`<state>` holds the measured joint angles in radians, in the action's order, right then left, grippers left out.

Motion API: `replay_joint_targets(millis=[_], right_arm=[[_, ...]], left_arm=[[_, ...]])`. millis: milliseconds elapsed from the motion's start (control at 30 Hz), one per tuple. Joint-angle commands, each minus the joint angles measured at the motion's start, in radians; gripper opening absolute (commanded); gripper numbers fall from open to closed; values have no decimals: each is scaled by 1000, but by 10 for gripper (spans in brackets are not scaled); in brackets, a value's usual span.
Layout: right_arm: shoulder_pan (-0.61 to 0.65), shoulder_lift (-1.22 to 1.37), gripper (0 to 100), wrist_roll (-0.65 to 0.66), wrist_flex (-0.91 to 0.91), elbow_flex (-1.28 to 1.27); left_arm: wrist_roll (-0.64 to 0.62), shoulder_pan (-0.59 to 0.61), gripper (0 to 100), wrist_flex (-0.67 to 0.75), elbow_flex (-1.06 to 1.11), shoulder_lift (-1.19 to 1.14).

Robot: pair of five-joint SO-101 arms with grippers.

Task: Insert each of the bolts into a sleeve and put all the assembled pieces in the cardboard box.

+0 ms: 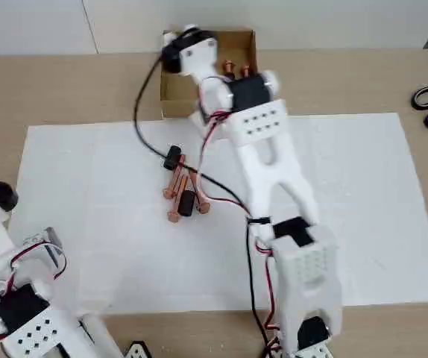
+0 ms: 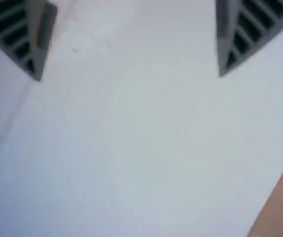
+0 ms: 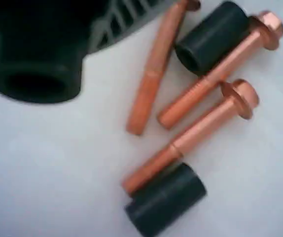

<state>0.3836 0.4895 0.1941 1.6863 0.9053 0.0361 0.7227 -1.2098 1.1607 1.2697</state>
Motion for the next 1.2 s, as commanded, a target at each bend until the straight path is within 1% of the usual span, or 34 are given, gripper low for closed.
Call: replay_joint_targets(millis=[0, 200, 333, 400, 633, 767, 867, 1033, 1167], right_arm=[[-84, -217, 4, -9, 4, -170], [-191, -361, 4, -17, 1, -423], [-228, -367, 6, -9, -25, -560], [-229, -352, 6, -9, -68, -624], [-222, -317, 6, -18, -271, -827], [-222, -314, 7, -18, -340, -908], [-220, -314, 9, -18, -374, -964], [-220, -314, 76, -18, -409, -1023], [-219, -314, 99, -18, -429, -1051]], left_arm=[[6, -57, 220, -5, -18, 14], [6, -155, 220, -5, -19, 14], [5, -209, 220, -5, -18, 14], [5, -221, 220, -3, -18, 14], [3, -226, 220, -3, -15, 14], [3, -226, 220, -3, -15, 14], [3, -226, 220, -3, -15, 14], [3, -226, 220, -3, -15, 14], [3, -226, 220, -3, -15, 14]])
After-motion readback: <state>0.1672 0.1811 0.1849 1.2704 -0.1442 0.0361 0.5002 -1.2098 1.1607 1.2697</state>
